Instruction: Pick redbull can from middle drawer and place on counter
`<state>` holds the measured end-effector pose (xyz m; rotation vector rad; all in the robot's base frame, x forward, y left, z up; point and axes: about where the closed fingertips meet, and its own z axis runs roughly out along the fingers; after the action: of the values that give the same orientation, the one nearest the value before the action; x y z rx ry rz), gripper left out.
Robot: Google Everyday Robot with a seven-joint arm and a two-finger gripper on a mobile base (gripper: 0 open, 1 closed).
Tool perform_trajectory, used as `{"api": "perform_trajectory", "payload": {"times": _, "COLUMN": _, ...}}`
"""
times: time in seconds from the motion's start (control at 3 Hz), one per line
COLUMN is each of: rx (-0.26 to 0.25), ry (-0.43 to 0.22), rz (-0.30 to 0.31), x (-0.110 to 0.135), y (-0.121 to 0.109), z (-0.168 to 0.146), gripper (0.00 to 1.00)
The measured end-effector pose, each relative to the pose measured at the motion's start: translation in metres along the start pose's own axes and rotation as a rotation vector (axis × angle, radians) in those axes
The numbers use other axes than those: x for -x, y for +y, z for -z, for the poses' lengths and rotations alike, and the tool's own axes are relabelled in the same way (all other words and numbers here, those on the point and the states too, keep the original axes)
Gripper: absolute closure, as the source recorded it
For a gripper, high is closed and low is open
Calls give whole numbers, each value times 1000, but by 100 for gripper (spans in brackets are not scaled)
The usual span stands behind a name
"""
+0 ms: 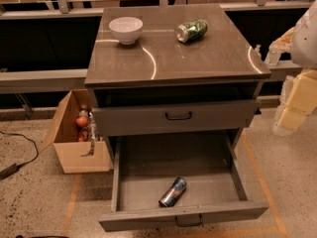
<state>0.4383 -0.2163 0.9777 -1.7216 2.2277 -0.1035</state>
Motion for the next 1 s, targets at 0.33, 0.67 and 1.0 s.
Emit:
{"api": "perform_trajectory", "payload": {"times": 0.33, "rx": -8, "ry": -9, "rz": 0, "x": 0, "y": 0, "z": 0, "gripper": 0}}
{"api": "perform_trajectory", "payload": {"times": 0.67, "rx": -4, "ry": -41, "rz": 35, "x": -8, "y": 0, "z": -32, "gripper": 0}}
{"api": "perform_trajectory", "payload": {"times": 1.0, "rx": -15, "ry": -63, "rz": 167, "x": -13, "y": -7, "z": -101, "gripper": 0}}
